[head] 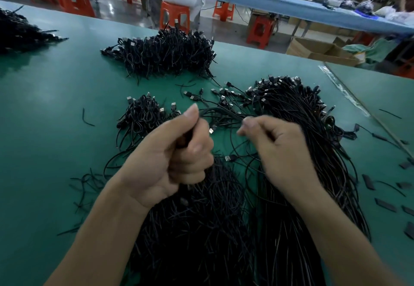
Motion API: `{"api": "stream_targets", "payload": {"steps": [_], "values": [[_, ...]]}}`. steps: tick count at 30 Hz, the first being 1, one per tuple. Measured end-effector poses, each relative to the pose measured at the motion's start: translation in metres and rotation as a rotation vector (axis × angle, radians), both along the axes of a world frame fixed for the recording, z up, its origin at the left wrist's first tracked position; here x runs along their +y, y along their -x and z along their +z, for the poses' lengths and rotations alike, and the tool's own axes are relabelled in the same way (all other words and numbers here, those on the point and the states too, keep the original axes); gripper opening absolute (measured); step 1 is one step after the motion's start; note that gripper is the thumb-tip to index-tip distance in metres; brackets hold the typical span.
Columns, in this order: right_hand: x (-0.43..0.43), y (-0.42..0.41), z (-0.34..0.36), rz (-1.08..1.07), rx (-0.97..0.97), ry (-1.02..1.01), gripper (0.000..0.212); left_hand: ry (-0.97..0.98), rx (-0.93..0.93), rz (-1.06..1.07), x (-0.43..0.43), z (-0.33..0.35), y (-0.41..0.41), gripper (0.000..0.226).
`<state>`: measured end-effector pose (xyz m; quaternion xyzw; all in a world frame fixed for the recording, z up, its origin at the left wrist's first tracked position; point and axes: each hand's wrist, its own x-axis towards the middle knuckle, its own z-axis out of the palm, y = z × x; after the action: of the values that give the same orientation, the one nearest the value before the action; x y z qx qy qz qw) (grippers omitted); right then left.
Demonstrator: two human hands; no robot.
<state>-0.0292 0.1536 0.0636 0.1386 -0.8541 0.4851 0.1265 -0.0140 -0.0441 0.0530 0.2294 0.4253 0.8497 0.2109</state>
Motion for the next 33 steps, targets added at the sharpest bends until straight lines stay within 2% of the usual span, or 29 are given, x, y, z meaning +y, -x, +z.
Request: {"api": "stream_targets", "payload": {"steps": [2,4,6,11,13,15,18,21,25,28,29,31,33], "values": [[-0.009,-0.005,-0.008,0.172,-0.148,-0.207,0.025,-0.127,-0.08,0.102,0.011,0.0,0.002,0.041],[-0.016,-0.012,-0.015,0.317,-0.239,-0.356,0.037,-0.196,-0.15,0.263,0.022,-0.004,0.005,0.041],[-0.018,-0.018,-0.015,0.393,-0.269,-0.416,0.039,-0.144,-0.147,0.45,0.029,-0.012,0.008,0.039],[-0.006,-0.016,-0.002,0.344,-0.172,-0.383,0.027,0.361,0.137,0.774,0.026,-0.03,0.013,0.035],[-0.001,-0.013,0.005,0.318,-0.126,-0.329,0.022,0.589,0.253,0.773,0.025,-0.031,0.012,0.034],[0.001,-0.01,0.012,0.302,-0.061,-0.281,0.022,0.719,0.311,0.651,0.028,-0.03,0.009,0.036],[0.004,-0.004,0.017,0.276,-0.007,-0.155,0.023,0.655,0.137,0.429,0.031,-0.022,0.002,0.05],[0.005,0.0,0.016,0.237,0.005,-0.038,0.024,0.547,0.043,0.25,0.029,-0.014,-0.006,0.062],[0.001,-0.001,0.004,0.246,-0.075,0.01,0.029,0.19,-0.084,0.062,0.016,-0.003,-0.008,0.057],[-0.002,-0.009,-0.003,0.273,-0.2,-0.095,0.034,-0.19,-0.152,0.094,0.01,-0.002,-0.002,0.049],[-0.004,-0.013,-0.003,0.316,-0.213,-0.161,0.033,-0.26,-0.151,0.151,0.011,-0.002,0.0,0.048],[-0.009,-0.019,-0.001,0.418,-0.215,-0.28,0.035,-0.263,-0.115,0.314,0.016,-0.007,0.004,0.047],[-0.012,-0.022,0.006,0.456,-0.205,-0.318,0.037,-0.097,0.014,0.495,0.019,-0.016,0.007,0.045]]}}
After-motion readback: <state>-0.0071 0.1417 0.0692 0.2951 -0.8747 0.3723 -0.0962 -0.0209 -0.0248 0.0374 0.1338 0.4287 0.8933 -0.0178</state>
